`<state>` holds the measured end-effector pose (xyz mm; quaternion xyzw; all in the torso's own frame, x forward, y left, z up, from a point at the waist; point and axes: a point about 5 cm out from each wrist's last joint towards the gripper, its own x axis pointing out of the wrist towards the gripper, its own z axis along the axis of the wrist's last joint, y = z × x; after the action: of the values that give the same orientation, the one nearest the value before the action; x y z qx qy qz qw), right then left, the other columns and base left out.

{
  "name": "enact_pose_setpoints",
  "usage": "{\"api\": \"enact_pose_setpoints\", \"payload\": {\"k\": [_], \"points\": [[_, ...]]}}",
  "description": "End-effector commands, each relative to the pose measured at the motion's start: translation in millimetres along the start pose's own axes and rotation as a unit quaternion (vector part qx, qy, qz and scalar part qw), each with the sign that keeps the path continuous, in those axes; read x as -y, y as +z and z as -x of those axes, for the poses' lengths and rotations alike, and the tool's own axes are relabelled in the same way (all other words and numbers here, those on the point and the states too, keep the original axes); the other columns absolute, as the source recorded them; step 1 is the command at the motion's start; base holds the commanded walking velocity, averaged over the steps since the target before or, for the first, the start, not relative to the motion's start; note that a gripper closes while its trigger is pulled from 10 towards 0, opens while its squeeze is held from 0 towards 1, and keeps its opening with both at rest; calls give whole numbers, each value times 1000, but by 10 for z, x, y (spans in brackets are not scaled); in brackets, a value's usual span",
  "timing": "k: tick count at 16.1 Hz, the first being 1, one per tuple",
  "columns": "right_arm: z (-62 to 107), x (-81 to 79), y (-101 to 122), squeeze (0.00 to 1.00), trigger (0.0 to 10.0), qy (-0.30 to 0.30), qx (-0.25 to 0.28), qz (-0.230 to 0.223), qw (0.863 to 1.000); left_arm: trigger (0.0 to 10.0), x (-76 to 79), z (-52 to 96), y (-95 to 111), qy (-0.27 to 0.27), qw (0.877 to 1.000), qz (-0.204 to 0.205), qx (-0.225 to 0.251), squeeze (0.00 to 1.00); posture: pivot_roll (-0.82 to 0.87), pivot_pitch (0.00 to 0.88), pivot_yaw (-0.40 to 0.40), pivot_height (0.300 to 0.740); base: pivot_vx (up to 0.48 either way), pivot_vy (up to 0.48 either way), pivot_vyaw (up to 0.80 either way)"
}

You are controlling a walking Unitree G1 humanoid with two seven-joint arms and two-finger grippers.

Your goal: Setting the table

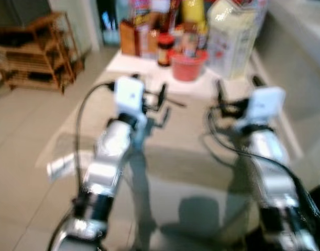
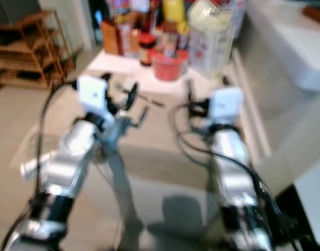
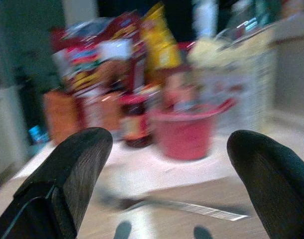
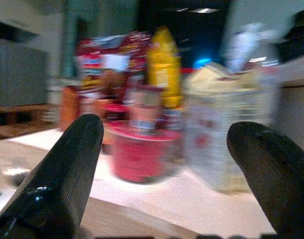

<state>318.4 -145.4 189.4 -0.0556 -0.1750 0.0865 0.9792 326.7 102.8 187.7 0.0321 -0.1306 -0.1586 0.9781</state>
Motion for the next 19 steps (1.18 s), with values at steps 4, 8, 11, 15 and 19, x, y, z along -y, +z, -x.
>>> {"api": "enact_pose_setpoints", "payload": {"k": [4, 8, 11, 15, 19], "points": [[-238, 108, -142, 0, 10000, -26, -46, -46, 998, 10000, 73, -13, 18, -16, 1000, 5, -4, 0, 31, 0, -4, 740, 0, 0, 0], [-498, 47, -349, 0, 10000, -24, -101, -92, 990, 10000, -24, 101, 76, -10, 1000, -13, -9, 0, 132, 0, -21, 740, 0, 0, 0], [-603, -51, -452, 0, 10000, -15, -132, -129, 983, 10000, -105, 172, 116, -5, 999, -32, -17, 0, 201, 0, -24, 740, 0, 0, 0], [-522, 54, -684, 0, 10000, -76, -187, -201, 959, 10000, -212, 264, 195, 1, 998, -53, -26, 0, 257, 0, -13, 740, 0, 0, 0], [-427, -189, -842, 0, 10000, -27, -225, -257, 939, 10000, -248, 261, 228, 2, 998, -55, -33, 0, 236, 0, -6, 740, 0, 0, 0]]}}
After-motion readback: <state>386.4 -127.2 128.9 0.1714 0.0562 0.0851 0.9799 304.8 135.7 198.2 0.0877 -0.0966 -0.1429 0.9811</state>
